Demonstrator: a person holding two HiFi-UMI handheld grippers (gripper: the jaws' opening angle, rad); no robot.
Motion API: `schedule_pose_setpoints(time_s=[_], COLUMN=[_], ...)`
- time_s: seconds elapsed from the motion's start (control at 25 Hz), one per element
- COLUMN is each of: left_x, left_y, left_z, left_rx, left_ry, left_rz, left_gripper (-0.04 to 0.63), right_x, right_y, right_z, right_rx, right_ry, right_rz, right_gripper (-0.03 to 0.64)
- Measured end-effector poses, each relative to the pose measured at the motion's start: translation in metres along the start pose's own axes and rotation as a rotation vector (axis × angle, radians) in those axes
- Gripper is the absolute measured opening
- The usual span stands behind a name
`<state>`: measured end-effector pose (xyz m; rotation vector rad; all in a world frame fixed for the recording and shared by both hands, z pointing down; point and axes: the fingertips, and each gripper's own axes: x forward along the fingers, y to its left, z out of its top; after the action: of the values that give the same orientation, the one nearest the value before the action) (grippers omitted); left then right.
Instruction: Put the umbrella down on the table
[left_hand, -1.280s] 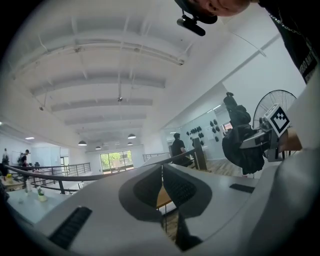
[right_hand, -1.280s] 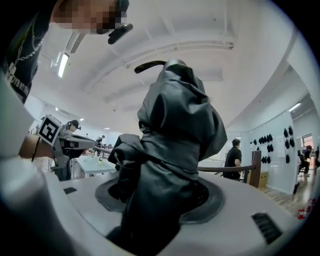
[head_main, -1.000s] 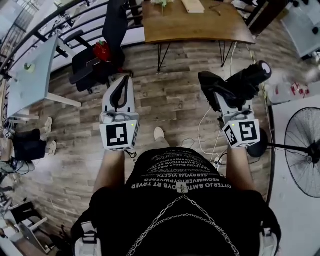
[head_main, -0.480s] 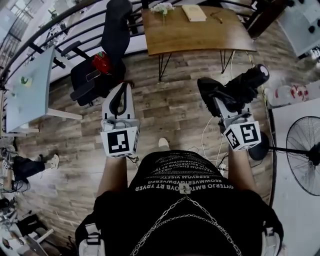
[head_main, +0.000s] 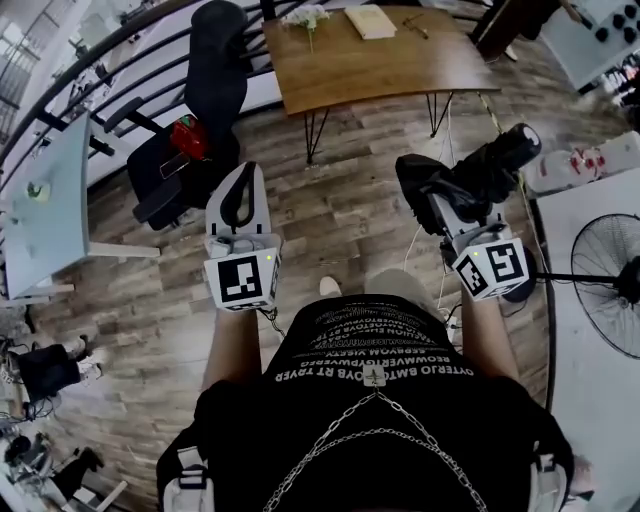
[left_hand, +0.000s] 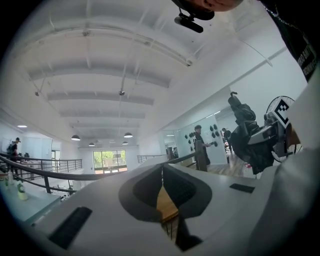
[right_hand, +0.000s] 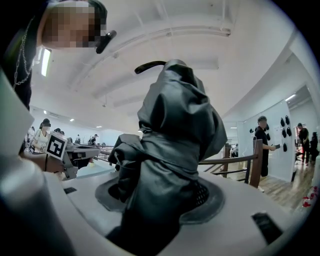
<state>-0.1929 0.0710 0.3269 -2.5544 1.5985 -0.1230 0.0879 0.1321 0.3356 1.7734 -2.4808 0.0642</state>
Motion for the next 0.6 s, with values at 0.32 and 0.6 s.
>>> schedule_pose_setpoints(time_s=[0.32, 0.6], left_x=[-0.002, 0.005], left_y=[-0.014, 0.015], left_z=[0.006, -0.013], left_rx=[0.006, 0.02], left_ry=[-0.012, 0.062], left_rz=[0.006, 0.062], left_gripper=[0.031, 0.031], right_x=[-0.007, 0.031], right_y=[-0.017, -0.006], right_z=[-0.007, -0.022], right_rx=[0.027, 0.009], right_ry=[0.008, 0.015], right_rz=[-0.021, 0.03], right_gripper=[0.268, 0.268])
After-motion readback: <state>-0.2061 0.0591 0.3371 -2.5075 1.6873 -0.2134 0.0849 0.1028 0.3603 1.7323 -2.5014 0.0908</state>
